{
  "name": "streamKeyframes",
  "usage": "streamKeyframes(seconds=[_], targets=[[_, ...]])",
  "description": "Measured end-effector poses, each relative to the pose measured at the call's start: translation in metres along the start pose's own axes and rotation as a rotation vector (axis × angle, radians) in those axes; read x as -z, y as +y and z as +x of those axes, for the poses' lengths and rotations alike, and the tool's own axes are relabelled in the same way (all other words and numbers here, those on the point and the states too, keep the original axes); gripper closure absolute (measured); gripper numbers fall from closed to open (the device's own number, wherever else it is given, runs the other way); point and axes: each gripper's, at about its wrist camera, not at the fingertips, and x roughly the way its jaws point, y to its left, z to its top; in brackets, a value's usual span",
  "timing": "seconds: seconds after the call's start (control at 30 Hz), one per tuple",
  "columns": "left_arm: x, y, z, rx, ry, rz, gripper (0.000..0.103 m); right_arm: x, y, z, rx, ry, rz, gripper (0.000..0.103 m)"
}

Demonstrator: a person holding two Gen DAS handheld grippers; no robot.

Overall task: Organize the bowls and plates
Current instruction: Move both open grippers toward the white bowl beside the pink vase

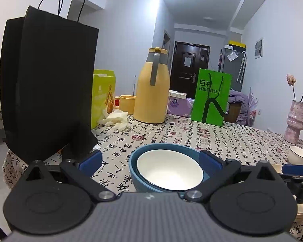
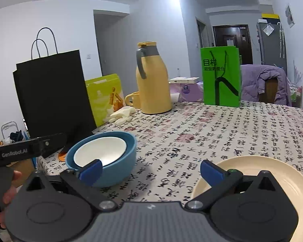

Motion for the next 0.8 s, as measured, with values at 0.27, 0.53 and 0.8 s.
streamKeyframes(seconds=[0.27, 0.53, 0.8], targets=[[0.002, -0.012, -0.002, 0.018, -0.011, 0.009, 0.000, 0.005, -0.024, -0.010, 0.036, -0.007, 0.031, 0.000], [0.002, -0.033, 0.002, 0.051, -0.018, 0.020, 0.000, 0.006, -0.054, -0.025, 0.087, -0.021, 0.051, 0.000], [0.003, -0.062, 0.008, 0.079, -0.017, 0.048, 0.000, 0.001, -0.084, -0.037, 0.127, -0.038, 0.040, 0.000]])
